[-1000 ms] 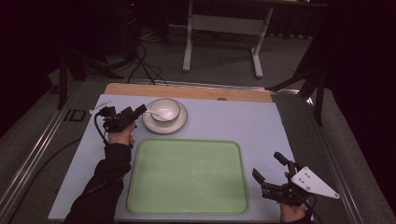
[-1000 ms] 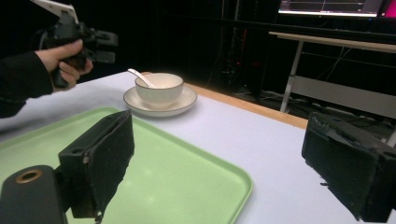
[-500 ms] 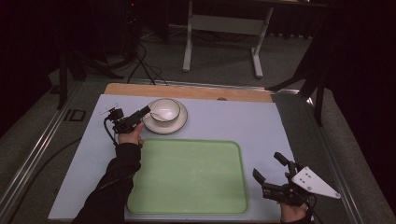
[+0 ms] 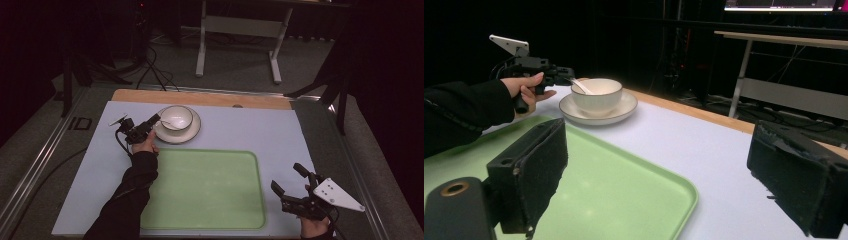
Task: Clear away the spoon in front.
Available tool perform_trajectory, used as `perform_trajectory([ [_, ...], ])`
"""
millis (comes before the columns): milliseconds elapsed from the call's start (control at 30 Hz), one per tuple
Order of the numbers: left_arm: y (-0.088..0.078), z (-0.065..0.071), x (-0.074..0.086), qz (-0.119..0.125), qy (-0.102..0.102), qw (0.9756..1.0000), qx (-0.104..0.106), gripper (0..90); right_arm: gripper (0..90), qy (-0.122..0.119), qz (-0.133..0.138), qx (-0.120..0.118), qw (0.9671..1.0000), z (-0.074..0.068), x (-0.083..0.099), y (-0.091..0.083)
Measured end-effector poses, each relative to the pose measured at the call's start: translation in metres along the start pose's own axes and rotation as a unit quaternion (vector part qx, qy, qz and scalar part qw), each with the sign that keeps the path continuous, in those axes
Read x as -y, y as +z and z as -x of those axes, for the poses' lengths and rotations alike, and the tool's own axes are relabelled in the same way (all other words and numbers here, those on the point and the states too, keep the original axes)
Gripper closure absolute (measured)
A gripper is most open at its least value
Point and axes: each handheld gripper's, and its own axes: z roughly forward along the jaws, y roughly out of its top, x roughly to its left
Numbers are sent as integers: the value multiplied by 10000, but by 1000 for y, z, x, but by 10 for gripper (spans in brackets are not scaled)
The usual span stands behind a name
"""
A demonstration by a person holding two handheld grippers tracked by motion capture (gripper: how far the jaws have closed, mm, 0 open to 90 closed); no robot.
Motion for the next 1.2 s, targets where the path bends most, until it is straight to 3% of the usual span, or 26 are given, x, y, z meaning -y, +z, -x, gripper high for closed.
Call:
perform_trajectory([
  [167, 0, 1, 0, 77, -172, 9998, 65, 807, 93, 5, 5, 2, 10000, 0, 0, 0],
  [333, -2, 6, -1, 140, -126, 9998, 119, 839, 93, 6, 4, 3, 10000, 0, 0, 0],
  [500, -4, 19, -5, 201, 124, 9997, 93, 853, 93, -17, 19, 6, 10000, 0, 0, -1],
  [667, -6, 31, -12, 152, 548, 9983, 111, 856, 93, -9, 22, 14, 10000, 1, 0, -1],
  [1200, -21, 65, -40, 107, 1021, 9945, 191, 858, 93, -11, 8, 34, 10000, 0, 0, 0],
])
